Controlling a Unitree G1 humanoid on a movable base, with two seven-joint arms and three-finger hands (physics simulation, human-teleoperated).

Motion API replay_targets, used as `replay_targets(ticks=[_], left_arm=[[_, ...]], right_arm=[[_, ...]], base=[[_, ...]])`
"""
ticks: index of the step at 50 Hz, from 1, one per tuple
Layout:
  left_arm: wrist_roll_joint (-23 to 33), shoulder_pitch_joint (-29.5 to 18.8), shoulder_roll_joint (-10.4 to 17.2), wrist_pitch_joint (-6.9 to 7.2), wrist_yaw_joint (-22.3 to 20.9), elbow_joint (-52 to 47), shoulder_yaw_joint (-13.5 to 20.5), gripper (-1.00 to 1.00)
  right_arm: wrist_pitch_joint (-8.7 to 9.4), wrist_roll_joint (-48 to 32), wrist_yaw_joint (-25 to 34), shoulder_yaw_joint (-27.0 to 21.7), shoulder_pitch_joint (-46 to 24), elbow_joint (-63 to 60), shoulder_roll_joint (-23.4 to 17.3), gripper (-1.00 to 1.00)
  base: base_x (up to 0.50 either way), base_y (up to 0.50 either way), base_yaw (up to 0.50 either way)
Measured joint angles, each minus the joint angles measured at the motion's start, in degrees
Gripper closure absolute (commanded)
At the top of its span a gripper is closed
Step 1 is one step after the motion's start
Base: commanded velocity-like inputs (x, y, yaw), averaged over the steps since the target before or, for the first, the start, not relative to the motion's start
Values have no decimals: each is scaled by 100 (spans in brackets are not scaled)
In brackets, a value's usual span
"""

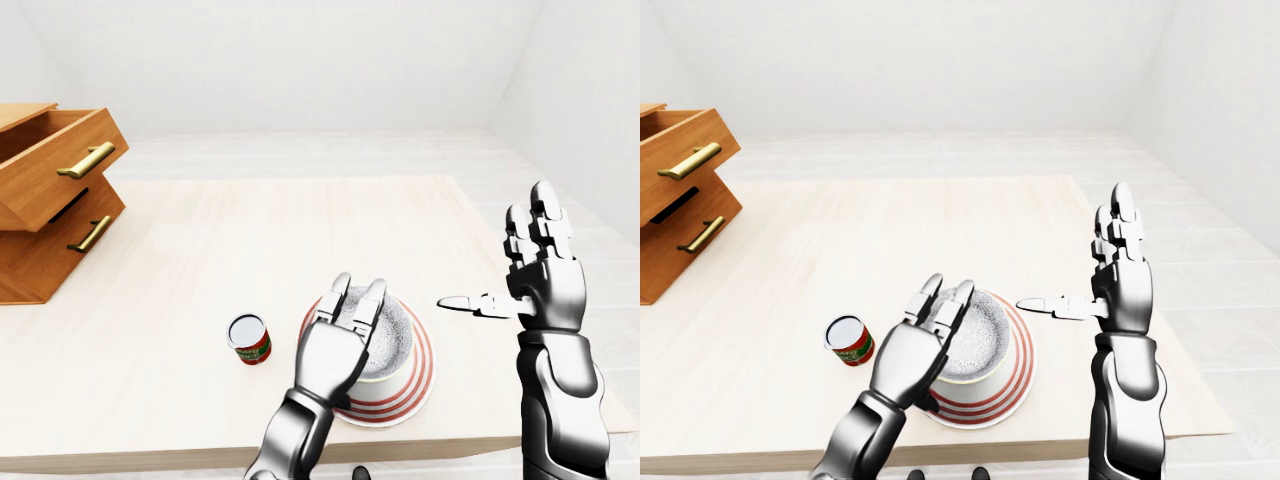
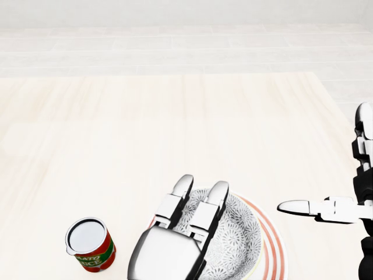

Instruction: Put the bowl on the plate.

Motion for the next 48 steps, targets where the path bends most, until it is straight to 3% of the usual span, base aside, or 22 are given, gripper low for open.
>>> replay_targets(ticks=[23, 48], left_arm=[[-105, 136, 145, 0, -811, -1508, 90, -100], [-408, 92, 149, 0, -1125, -1985, 737, -100]], right_arm=[[0, 27, 1, -21, 25, -118, -2, -100], [0, -18, 20, -29, 61, -370, 32, -100]], base=[[0, 0, 0], [0, 0, 0]])
